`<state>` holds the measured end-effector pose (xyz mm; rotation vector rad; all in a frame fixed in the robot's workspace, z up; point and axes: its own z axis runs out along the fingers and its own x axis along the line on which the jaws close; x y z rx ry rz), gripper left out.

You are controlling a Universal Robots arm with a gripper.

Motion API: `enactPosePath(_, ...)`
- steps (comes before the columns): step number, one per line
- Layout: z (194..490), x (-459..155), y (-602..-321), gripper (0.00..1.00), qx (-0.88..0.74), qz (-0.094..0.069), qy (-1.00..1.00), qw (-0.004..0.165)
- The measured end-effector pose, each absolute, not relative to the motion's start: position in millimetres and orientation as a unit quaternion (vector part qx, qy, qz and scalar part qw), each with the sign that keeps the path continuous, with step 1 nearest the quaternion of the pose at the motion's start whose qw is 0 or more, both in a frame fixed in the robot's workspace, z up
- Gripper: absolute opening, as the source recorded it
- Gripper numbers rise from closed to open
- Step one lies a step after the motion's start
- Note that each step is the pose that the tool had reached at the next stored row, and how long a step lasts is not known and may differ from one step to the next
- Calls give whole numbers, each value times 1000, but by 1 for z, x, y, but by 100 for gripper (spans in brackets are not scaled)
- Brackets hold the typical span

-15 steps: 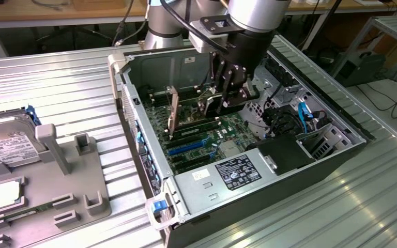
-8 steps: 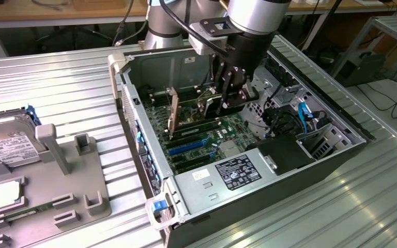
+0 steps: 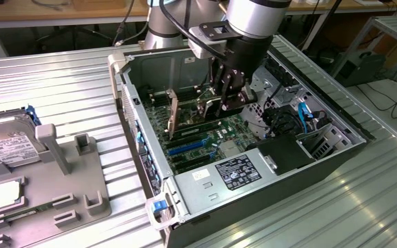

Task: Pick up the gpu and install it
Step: 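Insert the gpu into the slot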

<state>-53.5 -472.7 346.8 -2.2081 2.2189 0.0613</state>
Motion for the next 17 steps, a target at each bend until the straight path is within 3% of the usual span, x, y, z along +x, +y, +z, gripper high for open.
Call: enactPosePath(17,334,-53,-473,28,-717,21,697,6)
